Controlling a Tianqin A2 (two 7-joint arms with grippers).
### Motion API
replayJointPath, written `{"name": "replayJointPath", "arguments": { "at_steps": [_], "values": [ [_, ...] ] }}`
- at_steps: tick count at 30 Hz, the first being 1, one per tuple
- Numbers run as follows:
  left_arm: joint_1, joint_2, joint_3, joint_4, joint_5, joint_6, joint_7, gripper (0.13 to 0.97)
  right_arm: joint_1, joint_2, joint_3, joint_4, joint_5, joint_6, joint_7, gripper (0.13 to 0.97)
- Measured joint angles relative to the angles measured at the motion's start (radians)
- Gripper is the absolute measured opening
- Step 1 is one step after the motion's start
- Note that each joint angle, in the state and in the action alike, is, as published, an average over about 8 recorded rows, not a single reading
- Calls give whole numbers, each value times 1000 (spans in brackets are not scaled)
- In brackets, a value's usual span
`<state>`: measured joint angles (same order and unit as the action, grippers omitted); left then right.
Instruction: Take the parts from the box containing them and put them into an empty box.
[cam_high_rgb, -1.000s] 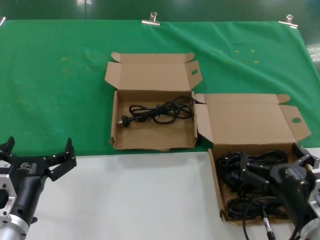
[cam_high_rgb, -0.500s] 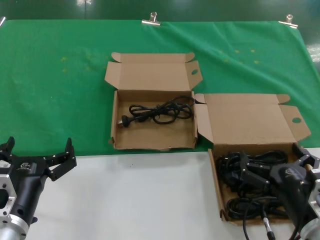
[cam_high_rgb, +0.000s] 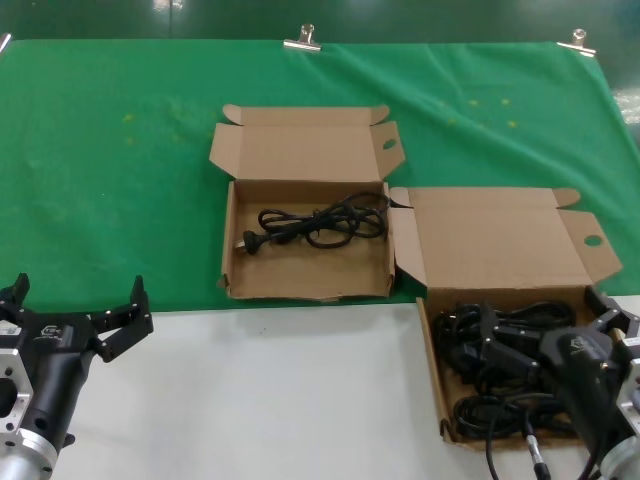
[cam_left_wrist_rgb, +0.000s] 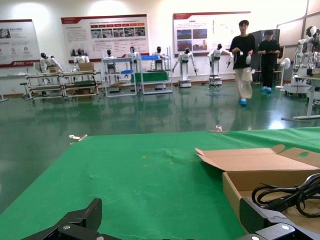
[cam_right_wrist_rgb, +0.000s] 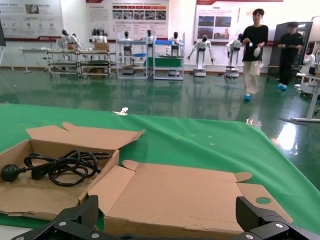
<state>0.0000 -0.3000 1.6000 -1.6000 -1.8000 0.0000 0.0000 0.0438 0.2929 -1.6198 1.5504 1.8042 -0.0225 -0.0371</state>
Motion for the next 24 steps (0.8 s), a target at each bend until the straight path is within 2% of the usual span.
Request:
{"name": "replayJointPath", "arguments": {
  "at_steps": [24],
  "values": [
    [0, 0, 0, 0, 0, 0, 0, 966, 0, 0, 0, 0, 0, 0, 0, 966]
  ]
}}
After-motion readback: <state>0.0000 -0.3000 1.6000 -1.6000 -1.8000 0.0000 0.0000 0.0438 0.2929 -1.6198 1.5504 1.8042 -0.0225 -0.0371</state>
